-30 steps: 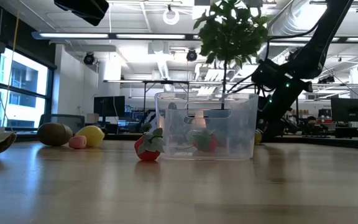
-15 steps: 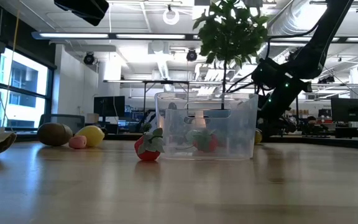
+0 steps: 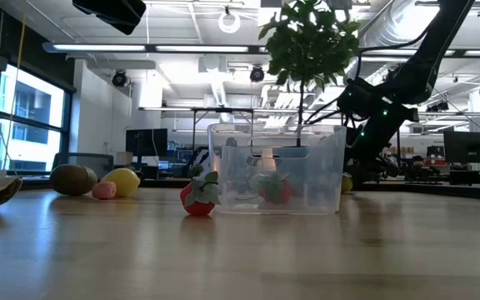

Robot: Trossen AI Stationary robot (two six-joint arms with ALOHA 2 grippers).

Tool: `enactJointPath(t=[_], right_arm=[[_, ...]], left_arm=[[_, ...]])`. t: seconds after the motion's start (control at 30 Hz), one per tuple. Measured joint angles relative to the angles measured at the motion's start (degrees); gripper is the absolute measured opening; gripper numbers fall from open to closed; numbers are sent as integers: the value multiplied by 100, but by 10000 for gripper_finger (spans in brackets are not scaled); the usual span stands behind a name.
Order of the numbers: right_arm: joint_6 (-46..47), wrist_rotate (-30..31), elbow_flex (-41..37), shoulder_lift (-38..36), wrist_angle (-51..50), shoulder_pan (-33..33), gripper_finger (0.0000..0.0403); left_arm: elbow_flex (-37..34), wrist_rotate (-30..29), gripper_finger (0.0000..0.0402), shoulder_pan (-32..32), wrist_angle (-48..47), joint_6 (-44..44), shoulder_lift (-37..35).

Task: Pick and placing Produce into tupperware
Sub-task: Put the lemon into the transparent container

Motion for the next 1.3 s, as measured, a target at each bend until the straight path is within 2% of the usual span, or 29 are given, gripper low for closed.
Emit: enactJointPath(t=[0.3, 0.53, 0.77, 1.03, 1.3], right_arm=[[162, -389, -2, 0, -166, 56, 192], [159, -415, 0, -89, -600, 349, 191], [61, -31, -28, -798, -1792, 726, 190], [264, -64, -50, -1579, -3216, 1278, 190], [215, -712, -44, -1790, -4051, 2148, 190]], left_arm=[[0, 0, 1, 0, 0, 0, 0], [0, 0, 1, -2, 0, -1, 0], [0, 0, 1, -2, 0, 0, 0], [0, 0, 1, 0, 0, -1, 0], [0, 0, 1, -2, -2, 0, 0]])
